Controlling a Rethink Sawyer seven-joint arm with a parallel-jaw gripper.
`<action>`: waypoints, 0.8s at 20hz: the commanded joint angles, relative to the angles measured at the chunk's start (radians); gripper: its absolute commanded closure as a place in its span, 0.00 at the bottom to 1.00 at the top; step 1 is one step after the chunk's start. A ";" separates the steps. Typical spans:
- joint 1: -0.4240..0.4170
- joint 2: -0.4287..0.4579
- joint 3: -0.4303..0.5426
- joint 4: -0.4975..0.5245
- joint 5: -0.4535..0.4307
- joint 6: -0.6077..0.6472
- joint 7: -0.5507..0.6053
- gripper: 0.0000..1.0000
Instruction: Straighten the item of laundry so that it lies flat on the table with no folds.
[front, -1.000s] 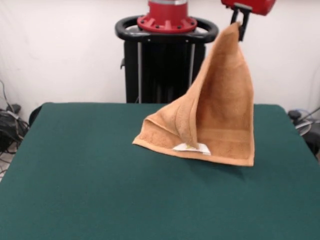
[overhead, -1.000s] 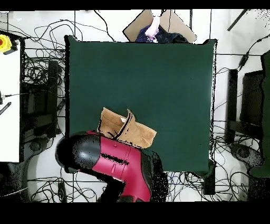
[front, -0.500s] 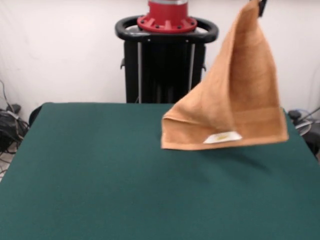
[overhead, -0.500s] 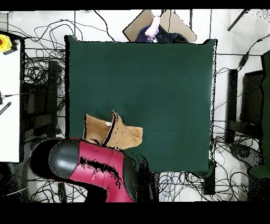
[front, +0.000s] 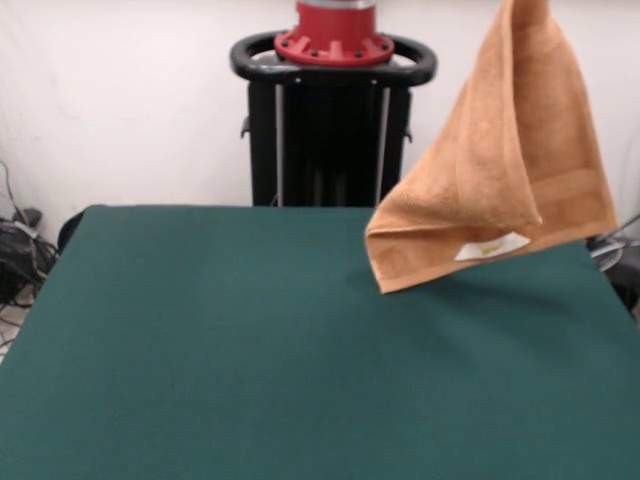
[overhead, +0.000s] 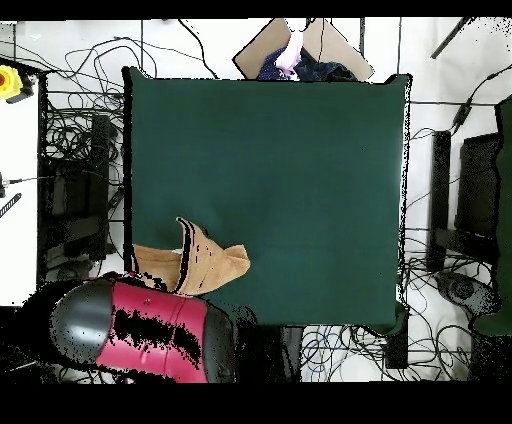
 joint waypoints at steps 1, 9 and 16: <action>0.020 0.016 0.006 0.030 0.016 -0.002 0.332 1.00; 0.067 0.009 0.005 -0.018 0.012 0.082 0.433 1.00; 0.095 0.013 -0.003 -0.085 0.008 0.161 0.495 1.00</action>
